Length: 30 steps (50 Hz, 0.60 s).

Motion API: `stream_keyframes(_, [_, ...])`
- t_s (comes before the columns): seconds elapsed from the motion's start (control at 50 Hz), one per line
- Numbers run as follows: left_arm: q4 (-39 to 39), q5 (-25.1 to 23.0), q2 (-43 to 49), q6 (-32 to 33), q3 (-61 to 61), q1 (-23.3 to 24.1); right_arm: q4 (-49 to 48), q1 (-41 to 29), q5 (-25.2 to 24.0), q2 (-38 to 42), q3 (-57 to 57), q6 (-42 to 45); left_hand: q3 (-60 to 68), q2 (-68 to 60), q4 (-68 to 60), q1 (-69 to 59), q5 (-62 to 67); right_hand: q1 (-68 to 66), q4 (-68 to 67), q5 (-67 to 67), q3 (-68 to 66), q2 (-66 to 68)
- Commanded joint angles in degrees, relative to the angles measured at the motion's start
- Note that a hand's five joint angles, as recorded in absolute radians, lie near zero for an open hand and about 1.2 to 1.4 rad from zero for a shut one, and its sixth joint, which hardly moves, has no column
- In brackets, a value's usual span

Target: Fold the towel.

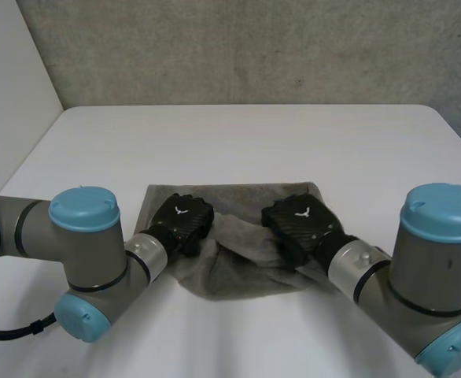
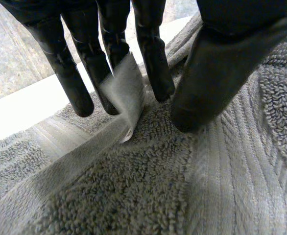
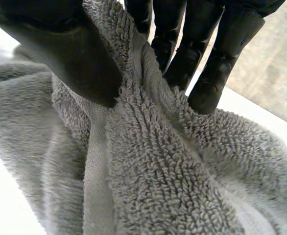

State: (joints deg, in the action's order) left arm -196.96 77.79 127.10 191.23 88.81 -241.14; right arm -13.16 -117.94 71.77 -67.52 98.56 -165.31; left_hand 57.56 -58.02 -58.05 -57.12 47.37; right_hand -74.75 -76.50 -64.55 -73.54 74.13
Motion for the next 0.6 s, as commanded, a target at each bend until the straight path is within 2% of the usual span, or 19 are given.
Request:
stream_keyframes(0.02, [0.3,-0.1,-0.5,0.1,0.3,1.3,0.0,5.0,0.2,-2.3,0.1,0.0,3.8,-3.3,-3.3,-4.2,4.0,-5.2,-3.5,-5.4,-6.5,5.9])
stream_keyframes(0.1, [0.9,-0.1,-0.7,0.1,0.4,1.5,0.0,7.6,0.3,-4.0,0.3,0.0,8.3,-7.9,-7.8,-8.8,8.5,-5.2,-3.5,-5.4,-6.5,5.9])
stream_keyframes(0.14, [1.6,-0.2,-0.7,0.1,0.4,1.5,0.0,9.0,0.6,-4.6,0.3,0.0,22.4,-21.9,-21.9,-22.8,22.6,-5.2,-3.5,-5.4,-6.5,5.9])
stream_keyframes(0.24, [1.9,-0.2,-0.9,0.1,0.3,1.5,0.1,14.0,1.0,-5.6,-0.3,0.3,22.4,-22.0,-21.9,-22.9,22.6,-5.2,-3.5,-5.4,-6.5,5.9])
stream_keyframes(0.42, [2.0,-0.2,-2.5,-0.1,0.8,1.5,4.7,15.1,0.9,-4.8,-3.1,2.5,22.4,-22.0,-21.9,-22.9,22.6,-5.2,-3.5,-5.4,-6.5,5.9])
stream_keyframes(0.52, [3.1,-0.3,-4.6,-0.2,0.9,1.3,10.3,14.5,0.8,-4.0,-4.8,8.3,22.4,-22.0,-21.9,-22.9,22.6,-5.2,-3.5,-5.4,-6.5,5.9])
stream_keyframes(0.56, [4.2,-1.4,-6.1,0.0,0.7,1.1,15.3,14.2,0.7,-3.1,-7.4,14.1,22.4,-22.0,-21.9,-22.9,22.6,-5.2,-3.5,-5.4,-6.5,5.9])
stream_keyframes(0.6, [4.7,-2.5,-6.5,0.0,-0.3,1.0,17.7,14.1,1.0,-2.5,-9.4,16.5,22.4,-22.0,-21.9,-22.9,22.6,-5.2,-3.5,-5.4,-6.5,5.9])
